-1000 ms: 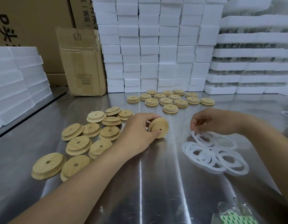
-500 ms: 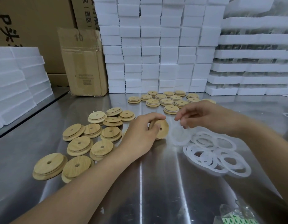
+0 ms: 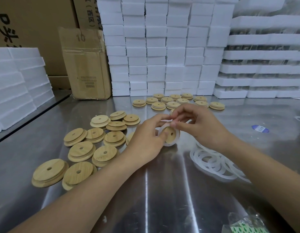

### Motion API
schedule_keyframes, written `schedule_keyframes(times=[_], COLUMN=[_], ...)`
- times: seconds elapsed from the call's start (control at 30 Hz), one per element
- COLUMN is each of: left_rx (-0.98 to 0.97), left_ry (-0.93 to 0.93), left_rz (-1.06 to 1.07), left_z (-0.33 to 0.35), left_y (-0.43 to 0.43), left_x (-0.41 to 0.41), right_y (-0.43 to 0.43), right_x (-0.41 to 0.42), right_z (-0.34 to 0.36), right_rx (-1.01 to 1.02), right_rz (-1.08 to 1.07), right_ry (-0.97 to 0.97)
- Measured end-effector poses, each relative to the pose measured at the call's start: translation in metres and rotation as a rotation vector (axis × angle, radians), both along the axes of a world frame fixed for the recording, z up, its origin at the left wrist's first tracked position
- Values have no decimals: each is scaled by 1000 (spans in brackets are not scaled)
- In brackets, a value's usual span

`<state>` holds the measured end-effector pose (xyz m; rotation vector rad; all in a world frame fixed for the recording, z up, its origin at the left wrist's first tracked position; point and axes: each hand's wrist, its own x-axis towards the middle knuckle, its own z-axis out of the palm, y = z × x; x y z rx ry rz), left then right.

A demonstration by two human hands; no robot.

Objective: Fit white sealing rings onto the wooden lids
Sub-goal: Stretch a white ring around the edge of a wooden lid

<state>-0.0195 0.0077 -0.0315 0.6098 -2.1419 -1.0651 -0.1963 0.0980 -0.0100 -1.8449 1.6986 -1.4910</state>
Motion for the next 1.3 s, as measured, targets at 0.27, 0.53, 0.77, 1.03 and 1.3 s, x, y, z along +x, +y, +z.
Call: schedule_keyframes(times=[0.27,0.53,0.77,1.03,1.3], left_rx=[47,77,110,82,153], left_ry=[-15,14,34,37,64], left_rz=[5,18,11,2,11], left_z=[1,0,-2,-3,-3], left_y=[-2,-6,-11,-13,-11], left_x=[-2,-2,-3,-4,-3], right_y=[1,2,2,4,5], right_x=[-7,-18,-26,-26,-16], right_z=[3,4,2,3,-1], right_rx=[16,75,113,223,243], right_rz=[-24,-50,-48,-23,-28], right_ry=[25,58,94,75,50])
